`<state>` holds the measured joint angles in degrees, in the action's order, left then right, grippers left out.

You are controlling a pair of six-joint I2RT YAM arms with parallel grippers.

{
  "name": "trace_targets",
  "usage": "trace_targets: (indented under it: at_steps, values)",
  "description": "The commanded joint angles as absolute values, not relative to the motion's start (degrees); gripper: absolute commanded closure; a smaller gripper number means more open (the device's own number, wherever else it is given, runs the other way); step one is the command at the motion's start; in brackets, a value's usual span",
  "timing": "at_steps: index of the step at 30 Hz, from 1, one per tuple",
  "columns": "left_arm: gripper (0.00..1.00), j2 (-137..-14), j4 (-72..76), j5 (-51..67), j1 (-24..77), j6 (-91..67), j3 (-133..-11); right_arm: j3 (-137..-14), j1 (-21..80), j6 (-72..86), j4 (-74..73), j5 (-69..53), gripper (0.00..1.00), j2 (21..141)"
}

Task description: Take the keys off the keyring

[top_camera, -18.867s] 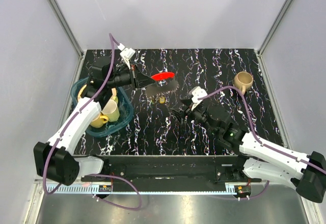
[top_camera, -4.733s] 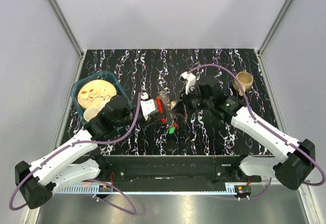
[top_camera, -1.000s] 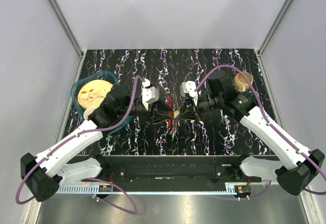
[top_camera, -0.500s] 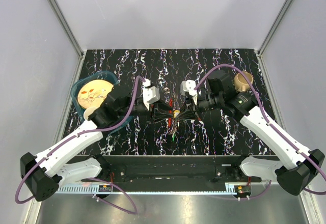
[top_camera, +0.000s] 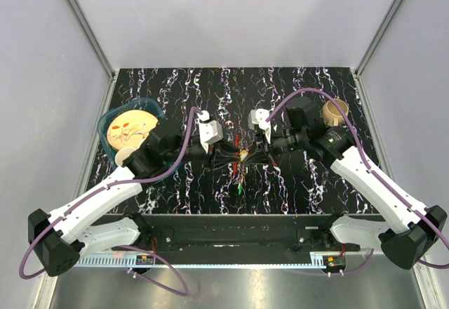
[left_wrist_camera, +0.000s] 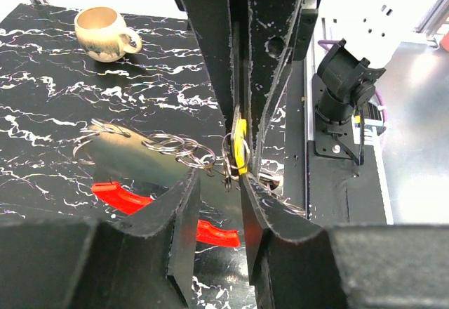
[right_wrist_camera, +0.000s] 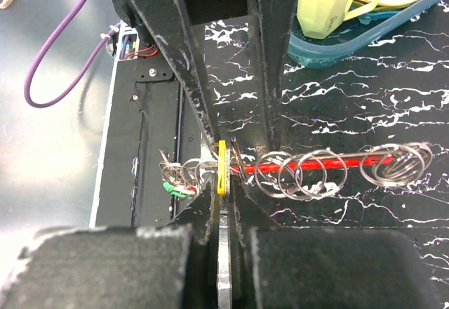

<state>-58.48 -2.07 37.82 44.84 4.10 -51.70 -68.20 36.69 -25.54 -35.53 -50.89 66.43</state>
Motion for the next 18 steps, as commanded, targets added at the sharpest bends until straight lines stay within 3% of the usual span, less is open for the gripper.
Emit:
trace_targets:
  at_steps: [1,5,7,8,9,18]
  values:
    - [0.68,-58.4,2.0,36.5,46.4,5.3,-52.5,-69.5,37.2,-24.1,-31.7,-51.9,1.0,66.7]
    - [0.74,-58.2,2.0,34.6,47.0,6.1,-52.1,-69.5,37.2,-23.6,-31.6,-51.9,1.0,67.1]
    - [0.86,-58.4,1.5,33.7,47.2,6.3,-52.6,-69.6,37.2,-23.5,-31.6,-52.1,1.0,67.2]
    - [0.97,-58.4,1.0,33.6,47.2,6.4,-52.9,-69.6,37.2,-23.2,-31.6,-52.0,1.0,67.2]
    - [1.0,-58.5,0.5,33.4,47.3,6.7,-53.1,-69.6,37.3,-23.1,-31.6,-51.9,1.0,67.2]
    - [1.0,-55.7,-4.4,28.9,47.3,9.1,-51.8,-69.2,37.1,-21.7,-34.5,-40.4,1.0,62.8]
